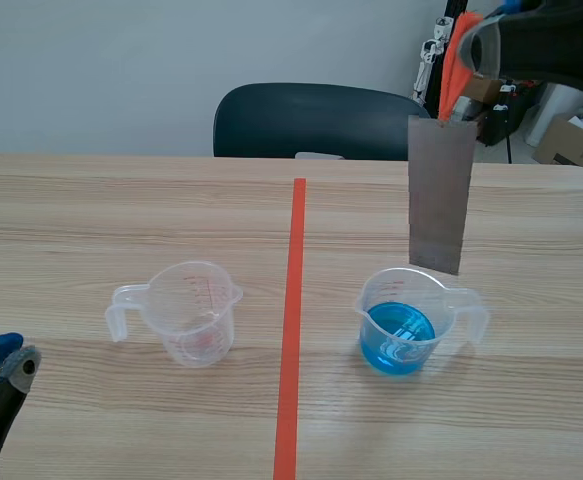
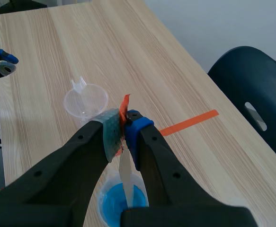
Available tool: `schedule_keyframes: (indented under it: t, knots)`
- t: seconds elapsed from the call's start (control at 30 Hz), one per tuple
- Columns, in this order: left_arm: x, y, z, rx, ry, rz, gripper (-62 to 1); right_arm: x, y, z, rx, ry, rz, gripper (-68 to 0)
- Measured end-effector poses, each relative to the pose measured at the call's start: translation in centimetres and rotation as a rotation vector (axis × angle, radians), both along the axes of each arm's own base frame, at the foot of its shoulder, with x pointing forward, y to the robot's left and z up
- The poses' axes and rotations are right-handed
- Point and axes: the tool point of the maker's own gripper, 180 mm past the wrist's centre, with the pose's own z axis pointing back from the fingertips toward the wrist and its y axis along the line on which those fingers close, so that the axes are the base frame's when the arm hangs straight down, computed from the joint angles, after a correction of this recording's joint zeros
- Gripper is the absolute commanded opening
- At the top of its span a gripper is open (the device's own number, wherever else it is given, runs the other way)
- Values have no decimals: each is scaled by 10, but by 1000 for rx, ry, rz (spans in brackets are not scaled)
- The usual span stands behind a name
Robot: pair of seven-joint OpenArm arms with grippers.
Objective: Do the redox reaction experiment. move the plate over the blue solution
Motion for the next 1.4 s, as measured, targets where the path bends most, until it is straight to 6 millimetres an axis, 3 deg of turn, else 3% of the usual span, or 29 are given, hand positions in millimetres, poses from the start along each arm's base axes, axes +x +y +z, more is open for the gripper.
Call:
schedule_keyframes:
  t: [0.23,0.6,0.93,1.3,1.4]
  knots:
    - [12,-8,-17,-12,181,-145,-569,-1,-3,-2,11,3,-3,-673]
    - [37,-55,4,49,167,-344,-569,-6,-1,-4,11,16,30,-673]
    - [29,-103,4,77,209,-492,-569,-6,-1,-3,14,15,30,-673]
    - [36,-125,14,112,182,-551,-580,-6,-1,-3,14,15,30,-673]
    - [41,-129,5,172,216,-553,-580,-6,-1,-3,14,15,30,-673]
